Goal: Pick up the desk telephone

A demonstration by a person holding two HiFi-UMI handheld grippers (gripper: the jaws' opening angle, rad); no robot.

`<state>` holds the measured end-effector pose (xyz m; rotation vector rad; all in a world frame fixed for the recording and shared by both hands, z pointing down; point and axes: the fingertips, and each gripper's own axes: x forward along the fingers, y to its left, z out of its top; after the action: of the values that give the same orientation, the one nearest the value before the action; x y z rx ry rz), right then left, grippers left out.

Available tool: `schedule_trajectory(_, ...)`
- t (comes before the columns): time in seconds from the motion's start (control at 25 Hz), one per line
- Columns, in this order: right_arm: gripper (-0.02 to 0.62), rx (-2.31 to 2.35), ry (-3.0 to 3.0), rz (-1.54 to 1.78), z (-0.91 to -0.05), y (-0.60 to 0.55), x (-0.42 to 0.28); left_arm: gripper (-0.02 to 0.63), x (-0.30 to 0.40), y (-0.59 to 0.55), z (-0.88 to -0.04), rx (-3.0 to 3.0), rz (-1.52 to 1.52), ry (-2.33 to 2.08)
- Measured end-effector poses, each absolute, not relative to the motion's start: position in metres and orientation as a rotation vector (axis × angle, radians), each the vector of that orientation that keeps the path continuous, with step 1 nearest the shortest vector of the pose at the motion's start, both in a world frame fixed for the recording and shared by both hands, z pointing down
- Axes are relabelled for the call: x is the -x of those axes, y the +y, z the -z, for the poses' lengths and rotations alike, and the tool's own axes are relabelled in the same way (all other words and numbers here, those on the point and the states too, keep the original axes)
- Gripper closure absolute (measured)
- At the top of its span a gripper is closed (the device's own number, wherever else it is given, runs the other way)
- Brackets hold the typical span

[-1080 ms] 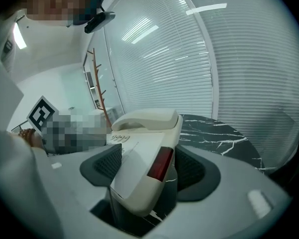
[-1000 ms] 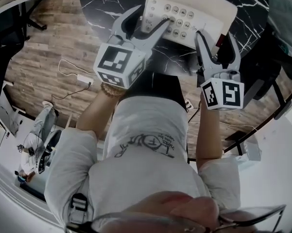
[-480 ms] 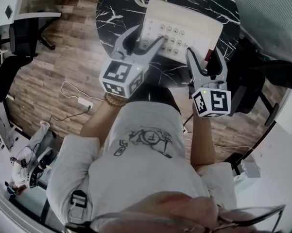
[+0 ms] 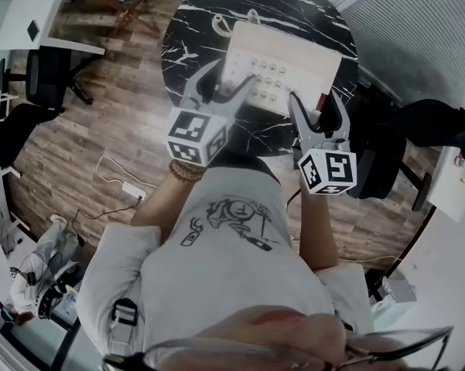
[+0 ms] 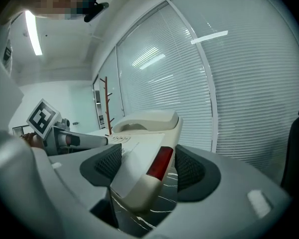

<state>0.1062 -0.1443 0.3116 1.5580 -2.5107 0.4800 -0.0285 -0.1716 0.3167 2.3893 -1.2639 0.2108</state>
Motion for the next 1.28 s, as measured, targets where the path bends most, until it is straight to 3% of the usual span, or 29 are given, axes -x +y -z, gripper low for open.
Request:
schedule_trajectory(0.6, 0.264, -1.599, -2.599, -0.339, -0.229, -0.135, -0.116, 0.331, 0.02, -0.162, -0.228, -2.496, -0.112, -1.319)
schedule_trajectory(1.28, 0.264, -1.602, -2.617, -0.316, -0.217, -0.125, -0.118, 0.331, 0.018, -0.15, -0.216, -2.501, -0.092, -1.341)
